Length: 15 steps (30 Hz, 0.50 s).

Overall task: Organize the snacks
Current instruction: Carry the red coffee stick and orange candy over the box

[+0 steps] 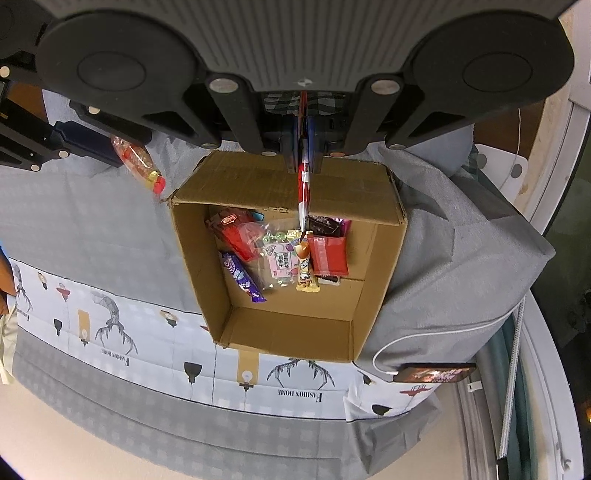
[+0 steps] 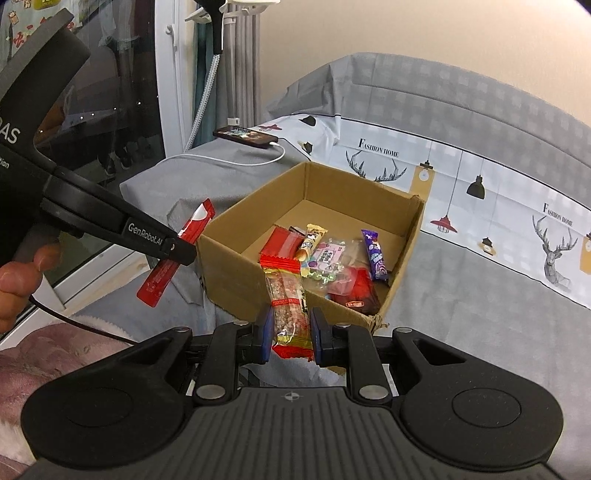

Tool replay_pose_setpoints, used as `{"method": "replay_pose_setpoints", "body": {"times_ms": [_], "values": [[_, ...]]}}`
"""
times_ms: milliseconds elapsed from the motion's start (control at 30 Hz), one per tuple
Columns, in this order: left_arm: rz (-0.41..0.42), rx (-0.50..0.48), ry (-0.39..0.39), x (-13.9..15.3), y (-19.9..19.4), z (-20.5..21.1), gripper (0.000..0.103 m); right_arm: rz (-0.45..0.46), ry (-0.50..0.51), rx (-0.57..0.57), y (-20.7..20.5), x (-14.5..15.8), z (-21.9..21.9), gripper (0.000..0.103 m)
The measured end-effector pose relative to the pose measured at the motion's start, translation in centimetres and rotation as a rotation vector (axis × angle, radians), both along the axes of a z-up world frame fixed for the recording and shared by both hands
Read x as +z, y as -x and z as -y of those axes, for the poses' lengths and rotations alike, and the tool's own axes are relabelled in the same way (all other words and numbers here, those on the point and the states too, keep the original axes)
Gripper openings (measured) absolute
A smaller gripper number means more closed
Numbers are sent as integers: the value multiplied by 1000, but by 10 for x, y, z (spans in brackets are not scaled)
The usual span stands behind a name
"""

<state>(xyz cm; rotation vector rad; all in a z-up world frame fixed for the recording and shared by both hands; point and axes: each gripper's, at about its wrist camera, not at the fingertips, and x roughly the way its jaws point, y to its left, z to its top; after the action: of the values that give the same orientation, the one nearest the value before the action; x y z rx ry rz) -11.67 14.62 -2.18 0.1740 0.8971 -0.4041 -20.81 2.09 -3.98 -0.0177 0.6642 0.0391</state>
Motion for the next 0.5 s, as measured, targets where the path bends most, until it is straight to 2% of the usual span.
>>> {"method": "replay_pose_setpoints", "body": {"times_ms": [300,500], "values": [[-29,2,-4,-7,-16,1,5,-46,-11,-1,-15,-7,3,22],[-28,13,5,-2,-41,3,5,-105,-49,-51,-41,-9,14,22]]}}
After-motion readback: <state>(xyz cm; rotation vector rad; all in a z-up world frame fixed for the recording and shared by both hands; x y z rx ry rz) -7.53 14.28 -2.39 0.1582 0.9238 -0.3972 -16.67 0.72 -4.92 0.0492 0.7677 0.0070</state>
